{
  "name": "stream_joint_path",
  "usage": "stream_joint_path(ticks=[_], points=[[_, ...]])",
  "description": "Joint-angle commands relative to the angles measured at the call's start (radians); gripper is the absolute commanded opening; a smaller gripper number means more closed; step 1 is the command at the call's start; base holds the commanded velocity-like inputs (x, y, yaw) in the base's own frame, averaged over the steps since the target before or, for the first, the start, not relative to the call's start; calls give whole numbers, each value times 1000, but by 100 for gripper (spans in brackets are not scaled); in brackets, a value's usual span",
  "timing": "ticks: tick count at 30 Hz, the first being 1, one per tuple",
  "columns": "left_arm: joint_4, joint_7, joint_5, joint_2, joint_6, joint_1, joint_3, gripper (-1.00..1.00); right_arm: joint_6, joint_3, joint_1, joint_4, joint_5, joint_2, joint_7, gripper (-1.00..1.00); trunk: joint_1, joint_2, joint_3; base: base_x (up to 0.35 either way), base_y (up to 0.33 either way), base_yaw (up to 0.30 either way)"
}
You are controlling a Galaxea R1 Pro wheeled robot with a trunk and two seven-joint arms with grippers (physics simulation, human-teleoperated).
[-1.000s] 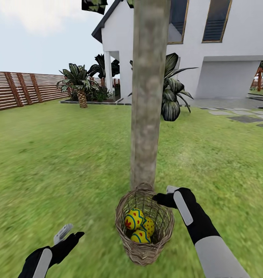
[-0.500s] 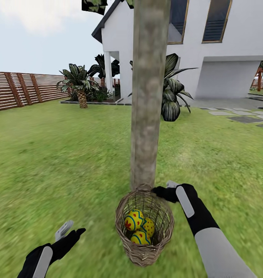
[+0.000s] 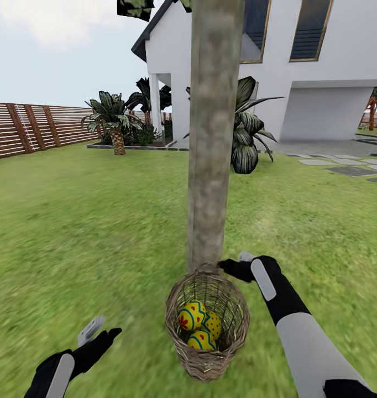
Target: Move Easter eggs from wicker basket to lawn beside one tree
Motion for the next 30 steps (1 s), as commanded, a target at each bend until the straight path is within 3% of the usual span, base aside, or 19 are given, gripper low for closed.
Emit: stream_joint_path(ticks=[1, 8, 9, 11, 19, 25, 30], points=[[5, -6, 0, 2, 6, 1, -1, 100, 9, 4, 5, -7, -11, 5, -15, 100, 0, 0, -1, 0, 53, 0], [44, -13, 0, 14, 3, 6, -25, 100, 48, 43, 45, -46, -13, 23, -54, 100, 0, 0, -1, 0, 205, -115], [49, -14, 0, 15, 3, 6, -25, 100, 127, 69, 115, -143, -13, 23, -68, 100, 0, 0, -1, 0, 273, -236], [50, -14, 0, 15, 3, 7, -26, 100, 128, 69, 112, -146, -15, 23, -69, 100, 0, 0, -1, 0, 277, -244], [51, -15, 0, 16, 3, 7, -27, 100, 134, 43, 106, -140, -38, 23, -73, 100, 0, 0, -1, 0, 288, -259], [52, -15, 0, 16, 3, 7, -27, 100, 140, -5, 104, -83, -48, 26, -75, 100, 0, 0, -1, 0, 312, -265], [52, -15, 0, 16, 3, 7, -27, 100, 142, -13, 100, -61, -57, 26, -75, 100, 0, 0, -1, 50, 312, -261]])
